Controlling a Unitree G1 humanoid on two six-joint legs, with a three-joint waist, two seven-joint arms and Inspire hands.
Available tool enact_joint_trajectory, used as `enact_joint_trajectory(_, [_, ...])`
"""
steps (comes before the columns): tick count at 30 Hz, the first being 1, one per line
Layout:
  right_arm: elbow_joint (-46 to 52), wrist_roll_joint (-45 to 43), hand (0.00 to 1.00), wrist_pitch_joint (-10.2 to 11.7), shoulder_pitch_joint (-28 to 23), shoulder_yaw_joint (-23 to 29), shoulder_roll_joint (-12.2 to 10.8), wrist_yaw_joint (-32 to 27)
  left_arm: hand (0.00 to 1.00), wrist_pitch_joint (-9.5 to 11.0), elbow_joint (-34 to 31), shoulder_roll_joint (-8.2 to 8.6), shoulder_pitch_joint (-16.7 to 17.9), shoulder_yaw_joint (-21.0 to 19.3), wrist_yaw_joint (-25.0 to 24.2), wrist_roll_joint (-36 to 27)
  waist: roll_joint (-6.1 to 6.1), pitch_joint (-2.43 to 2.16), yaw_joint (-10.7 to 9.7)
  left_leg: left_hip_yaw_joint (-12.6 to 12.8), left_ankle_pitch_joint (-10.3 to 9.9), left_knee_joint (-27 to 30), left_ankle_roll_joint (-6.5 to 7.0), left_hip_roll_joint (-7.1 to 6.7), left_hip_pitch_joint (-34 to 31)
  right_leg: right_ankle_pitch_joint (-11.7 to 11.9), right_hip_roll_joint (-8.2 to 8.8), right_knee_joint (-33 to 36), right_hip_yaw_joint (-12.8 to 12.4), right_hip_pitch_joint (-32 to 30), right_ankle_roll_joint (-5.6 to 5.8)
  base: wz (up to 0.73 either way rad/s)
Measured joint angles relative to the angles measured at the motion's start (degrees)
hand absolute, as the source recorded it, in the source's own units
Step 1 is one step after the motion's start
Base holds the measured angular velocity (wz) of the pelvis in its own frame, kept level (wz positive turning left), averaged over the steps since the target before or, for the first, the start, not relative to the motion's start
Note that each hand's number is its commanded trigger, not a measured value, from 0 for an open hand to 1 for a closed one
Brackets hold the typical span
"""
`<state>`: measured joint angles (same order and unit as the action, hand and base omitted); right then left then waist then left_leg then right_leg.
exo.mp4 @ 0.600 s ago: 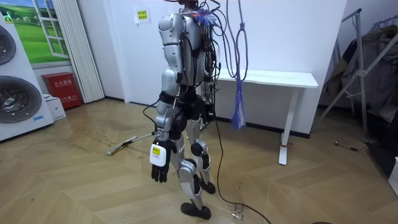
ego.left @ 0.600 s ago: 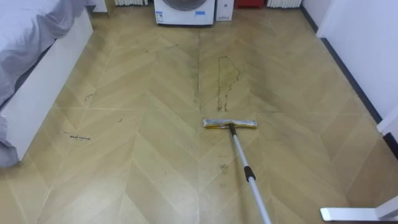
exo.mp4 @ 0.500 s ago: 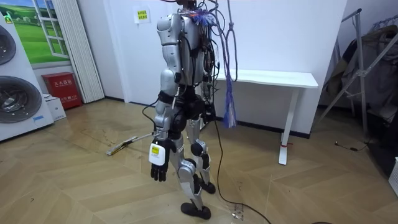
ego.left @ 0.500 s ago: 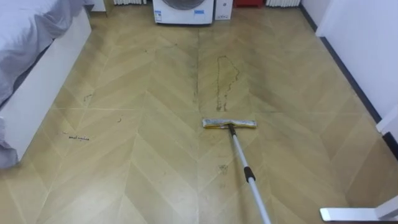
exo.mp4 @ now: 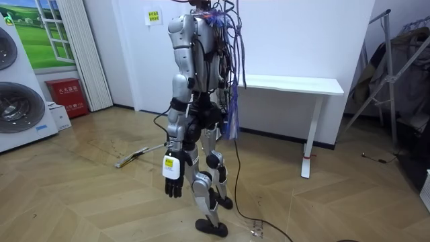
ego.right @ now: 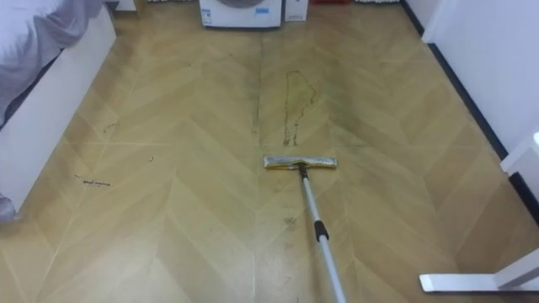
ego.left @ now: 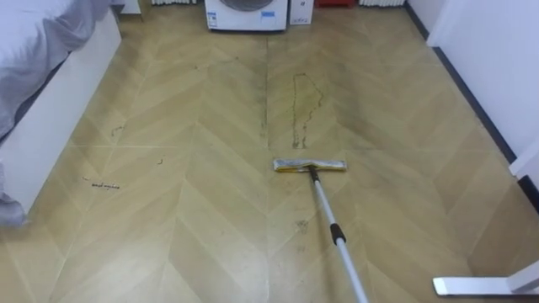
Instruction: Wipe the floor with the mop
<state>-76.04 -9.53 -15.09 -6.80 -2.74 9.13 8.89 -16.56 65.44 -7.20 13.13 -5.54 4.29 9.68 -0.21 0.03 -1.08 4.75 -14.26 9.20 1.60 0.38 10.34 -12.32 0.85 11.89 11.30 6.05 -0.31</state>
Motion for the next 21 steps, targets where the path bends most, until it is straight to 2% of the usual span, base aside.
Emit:
enact_joint_trajectory(6, [0.0, 0.0, 1.0, 0.0, -0.1, 0.0, 0.0, 0.0, 0.0, -0.2, -0.2, 0.09, 0.6, 0.0, 0.0, 0.0, -0.15, -0.03, 0.0, 0.0, 0.0, 0.0, 0.0, -0.1, -0.2, -0.3, 0.15, 0.8, 0.0, -0.5, -0.07, 0.0])
enact_joint_trajectory(9, [0.0, 0.1, 1.0, 0.0, 0.0, 0.1, 0.0, 0.0, 0.0, -0.3, -1.1, 0.11, 0.4, 0.2, 0.0, 0.0, -0.15, -0.19, -0.1, -0.2, -0.1, 0.3, -0.04, -0.07, -1.2, -0.4, 0.18, 0.9, 0.0, -1.5, -0.14, 0.0])
enact_joint_trajectory(10, [0.0, 0.1, 1.0, 0.0, 0.1, 0.1, 0.0, -0.1, 0.0, -0.2, -1.3, 0.1, 0.3, 0.2, 0.0, 0.1, -0.16, -0.43, 0.0, -0.2, -0.1, 0.5, -0.04, -0.08, -1.8, -0.5, 0.25, 1.3, 0.1, -2.2, -0.21, 0.0])
enact_joint_trajectory(15, [0.4, 0.0, 1.0, -0.7, 1.9, 0.1, 0.0, -0.8, 0.0, -0.3, -1.0, 0.09, -0.9, 0.3, 0.1, 0.0, -0.16, -0.43, -0.1, 0.0, -0.1, 3.2, -0.04, -0.15, -6.6, -0.7, 0.98, 3.9, 0.0, -7.0, -0.52, -0.03])
enact_joint_trajectory(18, [0.0, 0.3, 1.0, -1.0, 3.9, 0.1, 0.0, -1.9, 0.0, -0.2, -0.2, 0.01, -3.1, 1.5, 0.1, 0.0, 0.0, -0.3, -0.1, -0.1, -0.1, 5.4, -0.04, -0.17, -10.5, -0.6, 1.28, 5.4, -0.1, -10.8, -0.75, 0.0])
enact_joint_trajectory(19, [0.0, 0.3, 1.0, -1.0, 4.8, 0.1, 0.1, -2.2, 0.0, 0.0, 0.7, 0.0, -4.3, 1.6, 0.1, 0.1, 0.41, -0.13, -0.1, 0.0, -0.1, 5.8, -0.04, -0.24, -11.7, -0.6, 1.36, 6.2, -0.2, -12.3, -0.88, -0.03])
enact_joint_trajectory(20, [0.0, 0.3, 1.0, -1.0, 5.0, 0.1, 0.1, -2.4, 0.0, -0.1, 1.2, -0.02, -4.8, 1.9, 0.0, 0.1, -0.04, 0.04, -0.1, 0.0, -0.1, 5.8, -0.04, -0.27, -12.2, -0.6, 1.37, 6.3, -0.3, -12.8, -0.97, 0.0])
enact_joint_trajectory(21, [0.0, 0.4, 1.0, -0.9, 5.5, 0.1, 0.1, -2.7, 0.0, 0.1, 1.5, -0.04, -5.2, 2.0, 0.0, 0.2, 0.24, 0.16, 0.0, 0.0, -0.1, 6.8, -0.04, -0.28, -13.8, -0.7, 1.59, 7.2, -0.3, -14.3, -1.14, 0.0])
